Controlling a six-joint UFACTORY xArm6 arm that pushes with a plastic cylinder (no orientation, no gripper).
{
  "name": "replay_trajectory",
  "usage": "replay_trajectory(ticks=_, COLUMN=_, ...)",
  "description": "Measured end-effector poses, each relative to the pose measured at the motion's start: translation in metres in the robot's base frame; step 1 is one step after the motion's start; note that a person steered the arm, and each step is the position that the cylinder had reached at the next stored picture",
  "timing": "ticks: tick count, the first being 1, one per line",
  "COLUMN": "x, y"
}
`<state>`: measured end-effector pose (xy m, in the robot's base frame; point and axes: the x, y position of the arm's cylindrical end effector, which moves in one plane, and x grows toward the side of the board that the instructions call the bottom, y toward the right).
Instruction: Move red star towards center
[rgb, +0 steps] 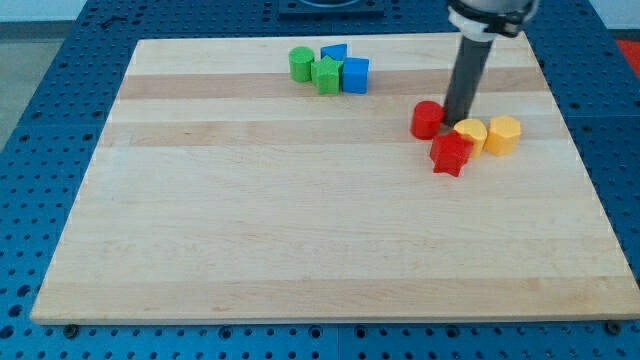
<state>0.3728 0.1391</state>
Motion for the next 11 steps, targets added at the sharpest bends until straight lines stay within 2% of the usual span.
replay_trajectory(ticks=1, x=0.0, y=-0.046)
replay_trajectory(ticks=2, x=-0.001, y=-0.025)
replay_trajectory(ticks=3, x=-0.011, y=0.048)
replay_trajectory(ticks=4, x=-0.009, y=0.149)
replay_trajectory(ticks=5, x=0.049, y=0.131)
replay_trajectory(ticks=6, x=0.079, y=0.073)
replay_trajectory(ticks=8, x=0.057, y=-0.036)
replay_trajectory(ticks=11, x=0.053, y=-0.055)
